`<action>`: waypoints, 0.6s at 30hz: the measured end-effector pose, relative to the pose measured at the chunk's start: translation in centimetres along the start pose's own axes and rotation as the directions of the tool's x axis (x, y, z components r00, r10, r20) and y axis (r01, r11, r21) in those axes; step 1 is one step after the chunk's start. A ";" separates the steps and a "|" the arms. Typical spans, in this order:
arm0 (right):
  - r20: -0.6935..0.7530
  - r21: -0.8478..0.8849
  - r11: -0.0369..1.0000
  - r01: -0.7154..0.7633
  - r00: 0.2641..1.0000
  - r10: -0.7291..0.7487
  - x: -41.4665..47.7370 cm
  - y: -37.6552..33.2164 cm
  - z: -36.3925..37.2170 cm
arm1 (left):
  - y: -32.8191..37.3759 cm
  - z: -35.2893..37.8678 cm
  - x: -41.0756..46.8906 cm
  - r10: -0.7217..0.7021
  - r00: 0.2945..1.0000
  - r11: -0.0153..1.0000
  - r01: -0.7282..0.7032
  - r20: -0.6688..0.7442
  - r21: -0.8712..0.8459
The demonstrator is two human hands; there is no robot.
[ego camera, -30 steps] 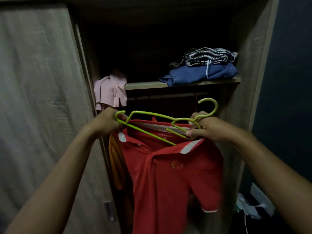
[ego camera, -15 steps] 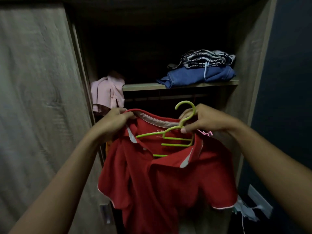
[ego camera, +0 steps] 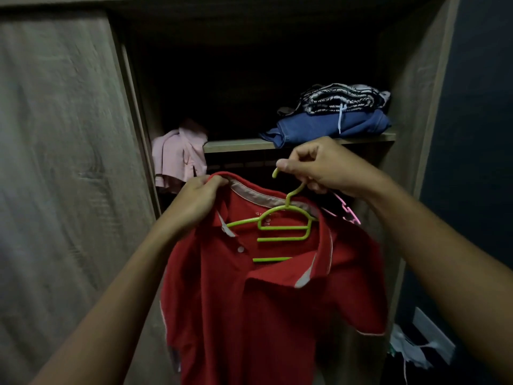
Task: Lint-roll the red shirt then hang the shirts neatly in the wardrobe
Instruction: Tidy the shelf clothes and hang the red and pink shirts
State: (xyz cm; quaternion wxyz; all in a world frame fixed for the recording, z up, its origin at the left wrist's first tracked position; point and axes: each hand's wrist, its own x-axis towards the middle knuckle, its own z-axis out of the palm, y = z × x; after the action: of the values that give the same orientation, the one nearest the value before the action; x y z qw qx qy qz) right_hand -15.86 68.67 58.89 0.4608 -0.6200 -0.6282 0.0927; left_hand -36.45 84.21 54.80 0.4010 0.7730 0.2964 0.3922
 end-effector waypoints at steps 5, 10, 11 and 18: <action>0.028 -0.183 0.983 0.029 0.999 -0.025 0.9 0.9 2.5 | 0.1 0.2 -0.7 0.235 0.972 0.897 -0.216 -0.001 0.387; -0.152 -0.116 0.988 0.103 0.981 -0.121 1.9 -0.1 0.5 | -1.0 -2.0 -0.4 0.372 0.926 0.671 -0.228 -0.055 0.705; -0.144 -0.142 0.986 0.092 0.983 -0.113 2.1 0.0 0.8 | -1.0 -2.2 -0.4 0.368 0.928 0.683 -0.231 -0.053 0.693; -0.185 -0.253 0.960 0.123 0.967 -0.173 3.2 0.3 2.7 | 0.2 -1.2 -1.9 0.330 0.944 0.790 -0.269 -0.012 0.552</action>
State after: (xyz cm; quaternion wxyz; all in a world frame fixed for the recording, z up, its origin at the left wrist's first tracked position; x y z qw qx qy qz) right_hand -16.94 72.74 58.64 0.4507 -0.6282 -0.6287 -0.0829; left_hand -38.38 83.12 54.76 0.0817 0.8693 0.2899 0.3920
